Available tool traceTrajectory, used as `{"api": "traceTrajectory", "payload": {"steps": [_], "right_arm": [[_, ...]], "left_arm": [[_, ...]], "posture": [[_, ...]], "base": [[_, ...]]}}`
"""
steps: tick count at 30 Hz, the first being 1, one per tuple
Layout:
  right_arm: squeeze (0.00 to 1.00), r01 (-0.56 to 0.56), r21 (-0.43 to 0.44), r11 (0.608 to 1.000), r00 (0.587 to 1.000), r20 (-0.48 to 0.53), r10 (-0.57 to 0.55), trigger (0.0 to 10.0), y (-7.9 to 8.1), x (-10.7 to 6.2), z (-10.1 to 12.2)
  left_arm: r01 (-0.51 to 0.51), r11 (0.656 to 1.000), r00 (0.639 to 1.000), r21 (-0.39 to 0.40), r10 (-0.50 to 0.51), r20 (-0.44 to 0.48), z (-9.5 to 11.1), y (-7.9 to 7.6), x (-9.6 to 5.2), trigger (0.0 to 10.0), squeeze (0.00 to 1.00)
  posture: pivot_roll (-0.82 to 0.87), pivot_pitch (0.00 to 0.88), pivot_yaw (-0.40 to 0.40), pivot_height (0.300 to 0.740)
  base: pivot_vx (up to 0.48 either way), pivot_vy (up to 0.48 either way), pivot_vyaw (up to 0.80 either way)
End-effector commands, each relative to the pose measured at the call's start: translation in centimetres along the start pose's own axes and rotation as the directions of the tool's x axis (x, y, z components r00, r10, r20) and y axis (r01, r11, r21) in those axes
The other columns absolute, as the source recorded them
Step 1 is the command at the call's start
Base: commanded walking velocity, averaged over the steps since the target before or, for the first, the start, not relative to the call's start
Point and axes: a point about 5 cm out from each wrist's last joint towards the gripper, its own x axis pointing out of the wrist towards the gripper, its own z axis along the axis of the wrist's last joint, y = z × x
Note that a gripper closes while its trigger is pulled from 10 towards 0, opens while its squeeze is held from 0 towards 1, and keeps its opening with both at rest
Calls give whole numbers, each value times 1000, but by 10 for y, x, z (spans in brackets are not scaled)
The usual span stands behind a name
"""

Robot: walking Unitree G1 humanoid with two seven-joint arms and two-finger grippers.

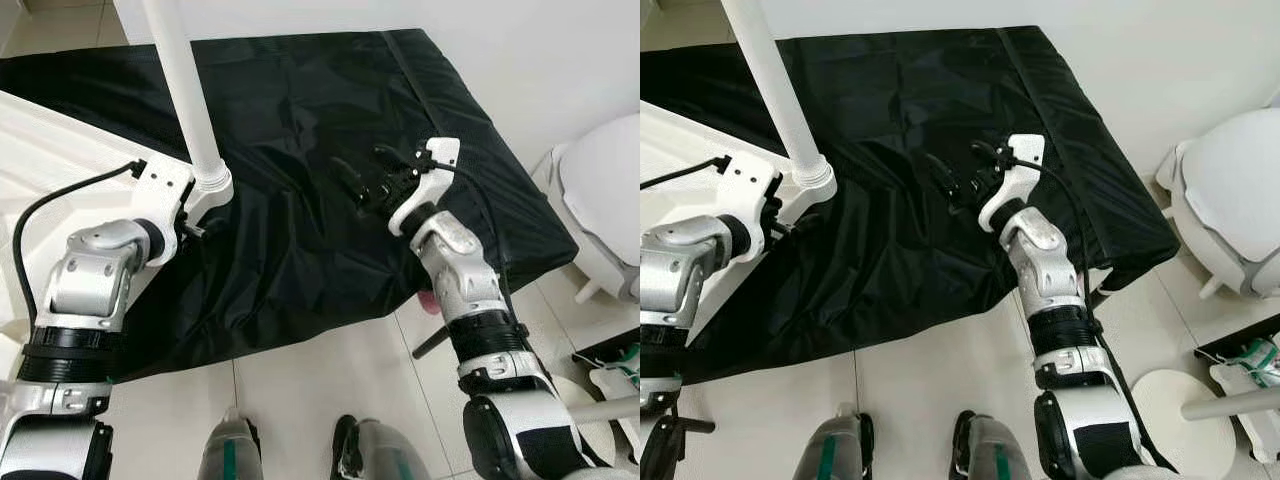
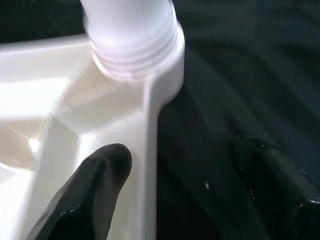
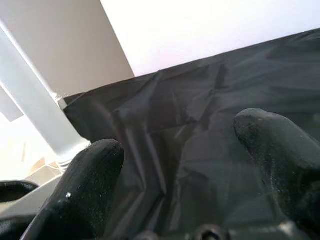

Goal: Building children table

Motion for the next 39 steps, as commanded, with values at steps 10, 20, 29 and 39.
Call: {"api": "traceTrajectory", "payload": {"steps": [10, 20, 29, 39], "right_arm": [[0, 7, -36, 999, 1000, -19, -8, 10000, -8, -10, -1], [0, 13, -65, 998, 999, -39, -15, 10000, -14, -19, -2], [0, 4, -74, 997, 999, -44, -7, 10000, -13, -20, -2], [0, 7, -84, 996, 999, -44, -11, 10000, -14, -20, -1]], "left_arm": [[-151, 988, 985, 45, 154, -78, -27, -6, 17, 10000, 0], [14, 996, 1000, 94, -16, 27, -21, -29, 26, 0, 0], [141, 978, 985, 155, -154, 76, -16, -48, 30, 0, 0], [272, 933, 950, 235, -299, 91, -15, -70, 28, 0, 0]], "posture": [[18, 41, -18, 740], [-3, 24, -12, 740], [-12, 10, 0, 740], [-20, 2, 13, 740]], "base": [[0, 0, 0], [0, 0, 0], [0, 0, 0], [0, 0, 0]]}}
